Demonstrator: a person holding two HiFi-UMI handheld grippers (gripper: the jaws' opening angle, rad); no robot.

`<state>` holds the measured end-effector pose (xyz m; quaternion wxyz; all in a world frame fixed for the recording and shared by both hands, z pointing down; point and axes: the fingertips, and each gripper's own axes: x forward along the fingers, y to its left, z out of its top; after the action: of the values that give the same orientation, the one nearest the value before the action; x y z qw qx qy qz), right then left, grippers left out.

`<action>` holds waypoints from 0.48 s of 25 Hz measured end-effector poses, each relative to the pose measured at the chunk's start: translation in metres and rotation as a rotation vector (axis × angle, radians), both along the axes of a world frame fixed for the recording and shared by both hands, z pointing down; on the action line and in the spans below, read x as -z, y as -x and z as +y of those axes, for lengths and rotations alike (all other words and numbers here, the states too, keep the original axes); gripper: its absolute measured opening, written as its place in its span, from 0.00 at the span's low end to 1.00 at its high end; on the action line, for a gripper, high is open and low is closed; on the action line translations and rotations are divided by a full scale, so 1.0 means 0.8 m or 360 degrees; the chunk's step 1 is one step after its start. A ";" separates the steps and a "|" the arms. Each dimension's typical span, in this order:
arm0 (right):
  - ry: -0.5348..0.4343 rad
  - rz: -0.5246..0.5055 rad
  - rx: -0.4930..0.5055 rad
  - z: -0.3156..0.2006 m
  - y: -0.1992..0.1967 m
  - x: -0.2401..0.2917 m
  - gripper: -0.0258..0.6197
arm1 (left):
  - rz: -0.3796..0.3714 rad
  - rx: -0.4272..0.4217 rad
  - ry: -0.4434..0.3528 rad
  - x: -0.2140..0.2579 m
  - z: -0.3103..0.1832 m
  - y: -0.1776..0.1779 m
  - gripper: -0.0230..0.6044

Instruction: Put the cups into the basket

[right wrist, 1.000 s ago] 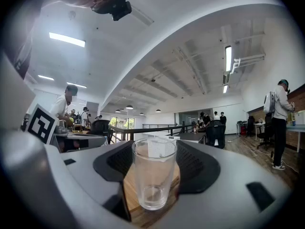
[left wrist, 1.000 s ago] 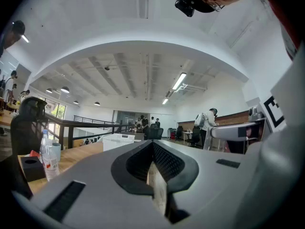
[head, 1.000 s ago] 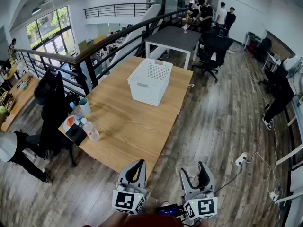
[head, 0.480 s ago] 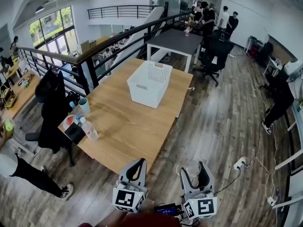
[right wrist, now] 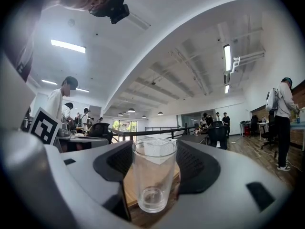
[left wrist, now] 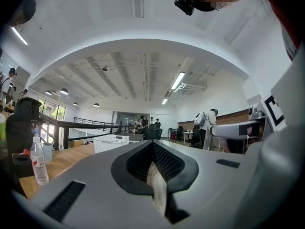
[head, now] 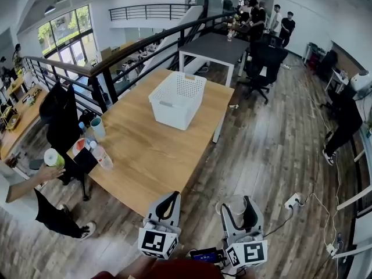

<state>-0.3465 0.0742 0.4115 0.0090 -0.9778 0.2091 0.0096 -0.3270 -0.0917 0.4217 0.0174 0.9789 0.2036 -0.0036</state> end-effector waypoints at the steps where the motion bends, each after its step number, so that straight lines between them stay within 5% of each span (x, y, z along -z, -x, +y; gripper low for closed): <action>1: -0.0002 -0.0001 0.0004 0.007 -0.002 -0.001 0.47 | -0.0002 0.0004 -0.0001 -0.001 0.007 -0.001 0.05; 12: -0.0050 -0.0046 0.0095 0.057 -0.014 -0.018 0.47 | -0.0031 0.0084 -0.0030 -0.007 0.055 -0.004 0.05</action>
<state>-0.3356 0.1201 0.4255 0.0276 -0.9709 0.2378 -0.0016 -0.3235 -0.0475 0.4273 0.0100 0.9840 0.1777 0.0073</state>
